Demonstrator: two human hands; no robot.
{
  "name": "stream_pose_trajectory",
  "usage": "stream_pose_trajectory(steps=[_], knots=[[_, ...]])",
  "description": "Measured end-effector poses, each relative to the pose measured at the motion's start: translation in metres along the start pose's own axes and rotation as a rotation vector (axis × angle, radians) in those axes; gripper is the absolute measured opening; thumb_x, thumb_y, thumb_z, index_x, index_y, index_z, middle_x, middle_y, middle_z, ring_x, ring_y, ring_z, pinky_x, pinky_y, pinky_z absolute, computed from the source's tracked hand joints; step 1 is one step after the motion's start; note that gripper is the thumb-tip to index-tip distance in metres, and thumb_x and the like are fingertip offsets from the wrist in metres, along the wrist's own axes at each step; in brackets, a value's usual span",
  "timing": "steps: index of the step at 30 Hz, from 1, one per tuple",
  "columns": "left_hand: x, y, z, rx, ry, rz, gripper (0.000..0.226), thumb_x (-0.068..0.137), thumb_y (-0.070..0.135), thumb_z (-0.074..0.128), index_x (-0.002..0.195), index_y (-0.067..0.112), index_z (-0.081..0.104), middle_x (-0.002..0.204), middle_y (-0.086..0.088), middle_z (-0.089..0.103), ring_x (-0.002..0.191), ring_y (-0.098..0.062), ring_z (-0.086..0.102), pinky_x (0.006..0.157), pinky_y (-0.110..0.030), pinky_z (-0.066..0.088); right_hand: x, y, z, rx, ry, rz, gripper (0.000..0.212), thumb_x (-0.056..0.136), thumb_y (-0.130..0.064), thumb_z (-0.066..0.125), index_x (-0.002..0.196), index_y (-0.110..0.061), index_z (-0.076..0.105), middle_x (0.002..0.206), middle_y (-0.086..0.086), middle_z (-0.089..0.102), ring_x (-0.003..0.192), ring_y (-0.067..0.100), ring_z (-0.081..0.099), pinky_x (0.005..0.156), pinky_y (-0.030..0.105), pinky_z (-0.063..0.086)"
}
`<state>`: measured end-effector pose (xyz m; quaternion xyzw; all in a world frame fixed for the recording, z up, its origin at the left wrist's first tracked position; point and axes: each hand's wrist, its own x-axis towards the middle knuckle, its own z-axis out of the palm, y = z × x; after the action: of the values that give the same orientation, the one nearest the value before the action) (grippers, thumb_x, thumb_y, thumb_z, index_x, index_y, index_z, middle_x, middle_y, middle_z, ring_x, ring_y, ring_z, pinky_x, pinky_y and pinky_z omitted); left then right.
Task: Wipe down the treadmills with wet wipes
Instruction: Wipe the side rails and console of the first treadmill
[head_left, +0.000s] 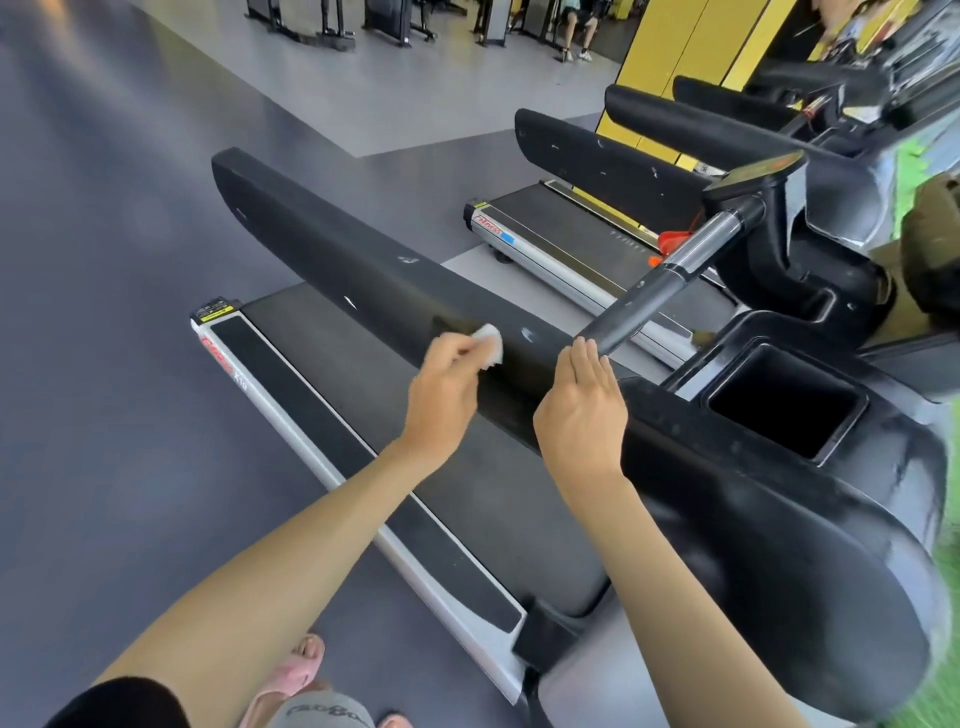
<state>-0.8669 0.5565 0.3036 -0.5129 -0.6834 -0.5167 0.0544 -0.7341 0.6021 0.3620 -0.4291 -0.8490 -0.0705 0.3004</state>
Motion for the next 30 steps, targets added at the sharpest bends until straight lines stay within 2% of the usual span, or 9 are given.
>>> stream_pose_trajectory(steps=[3, 8, 12, 14, 16, 19, 24, 26, 30], knots=[[0.016, -0.006, 0.0, -0.039, 0.221, -0.338, 0.022, 0.101, 0.014, 0.045, 0.107, 0.008, 0.065, 0.094, 0.009, 0.045, 0.078, -0.005, 0.041, 0.076, -0.017, 0.036, 0.0, -0.002, -0.001, 0.003, 0.0, 0.001, 0.045, 0.074, 0.006, 0.022, 0.087, 0.011, 0.065, 0.092, 0.028, 0.064, 0.086, 0.042, 0.064, 0.081, 0.047, 0.055], [-0.005, 0.012, 0.003, -0.02, 0.0, -0.029, 0.027, 0.1, 0.019, 0.041, 0.113, 0.012, 0.064, 0.106, 0.014, 0.044, 0.089, 0.002, 0.04, 0.081, -0.013, 0.036, -0.002, 0.002, 0.0, 0.003, 0.002, -0.011, 0.046, 0.075, 0.006, 0.021, 0.089, 0.012, 0.065, 0.095, 0.028, 0.064, 0.09, 0.042, 0.064, 0.082, 0.047, 0.055], [0.018, -0.013, 0.0, -0.095, 0.282, -0.416, 0.026, 0.096, 0.004, 0.05, 0.116, 0.009, 0.067, 0.094, 0.002, 0.046, 0.08, -0.007, 0.045, 0.073, -0.011, 0.036, -0.001, 0.002, -0.001, -0.004, 0.025, -0.036, 0.047, 0.073, 0.006, 0.02, 0.088, 0.011, 0.065, 0.093, 0.028, 0.064, 0.085, 0.042, 0.064, 0.076, 0.046, 0.056], [0.012, 0.003, 0.007, -0.201, 0.277, -0.509, 0.014, 0.097, 0.012, 0.054, 0.097, 0.008, 0.067, 0.085, 0.003, 0.044, 0.071, -0.004, 0.042, 0.069, -0.014, 0.036, -0.001, 0.003, -0.001, 0.007, 0.035, -0.065, 0.047, 0.07, 0.007, 0.02, 0.086, 0.01, 0.064, 0.093, 0.026, 0.064, 0.084, 0.041, 0.064, 0.073, 0.045, 0.057], [-0.012, 0.034, 0.017, -0.231, 0.111, -0.317, 0.022, 0.098, 0.029, 0.055, 0.084, 0.013, 0.061, 0.081, 0.007, 0.048, 0.07, 0.0, 0.046, 0.069, -0.015, 0.036, -0.001, 0.009, -0.003, 0.03, 0.036, -0.09, 0.047, 0.067, 0.01, 0.022, 0.087, 0.009, 0.066, 0.097, 0.024, 0.067, 0.09, 0.039, 0.067, 0.073, 0.045, 0.059], [-0.036, 0.032, 0.024, -0.08, -0.056, -0.019, 0.024, 0.1, 0.024, 0.044, 0.108, 0.016, 0.065, 0.098, 0.005, 0.057, 0.087, -0.004, 0.051, 0.075, -0.012, 0.036, -0.001, 0.015, -0.007, 0.047, 0.025, -0.124, 0.042, 0.062, 0.026, 0.047, 0.096, 0.01, 0.066, 0.107, 0.026, 0.067, 0.104, 0.04, 0.065, 0.078, 0.047, 0.059], [-0.014, 0.018, 0.024, -0.027, 0.213, -0.501, 0.023, 0.091, -0.003, 0.043, 0.09, 0.016, 0.057, 0.089, 0.007, 0.046, 0.082, -0.016, 0.049, 0.068, -0.032, 0.047, -0.004, 0.013, -0.006, -0.04, -0.029, -0.146, 0.048, 0.066, 0.021, 0.038, 0.105, 0.014, 0.064, 0.113, 0.03, 0.064, 0.111, 0.043, 0.061, 0.089, 0.052, 0.054], [-0.027, 0.045, 0.034, 0.112, 0.084, -0.384, 0.027, 0.081, -0.005, 0.042, 0.079, 0.022, 0.045, 0.081, 0.01, 0.04, 0.079, -0.012, 0.037, 0.055, -0.025, 0.036, -0.004, 0.013, -0.003, -0.061, -0.021, -0.148, 0.049, 0.072, 0.012, 0.028, 0.105, 0.015, 0.064, 0.113, 0.031, 0.064, 0.111, 0.043, 0.061, 0.092, 0.052, 0.052], [-0.054, 0.055, 0.043, -0.065, -0.098, -0.188, 0.035, 0.081, -0.003, 0.04, 0.084, 0.03, 0.051, 0.088, 0.006, 0.046, 0.082, -0.012, 0.039, 0.062, -0.022, 0.036, -0.006, 0.014, -0.001, -0.081, -0.007, -0.147, 0.041, 0.077, 0.009, 0.034, 0.104, 0.015, 0.064, 0.112, 0.031, 0.064, 0.11, 0.043, 0.062, 0.093, 0.051, 0.052]])
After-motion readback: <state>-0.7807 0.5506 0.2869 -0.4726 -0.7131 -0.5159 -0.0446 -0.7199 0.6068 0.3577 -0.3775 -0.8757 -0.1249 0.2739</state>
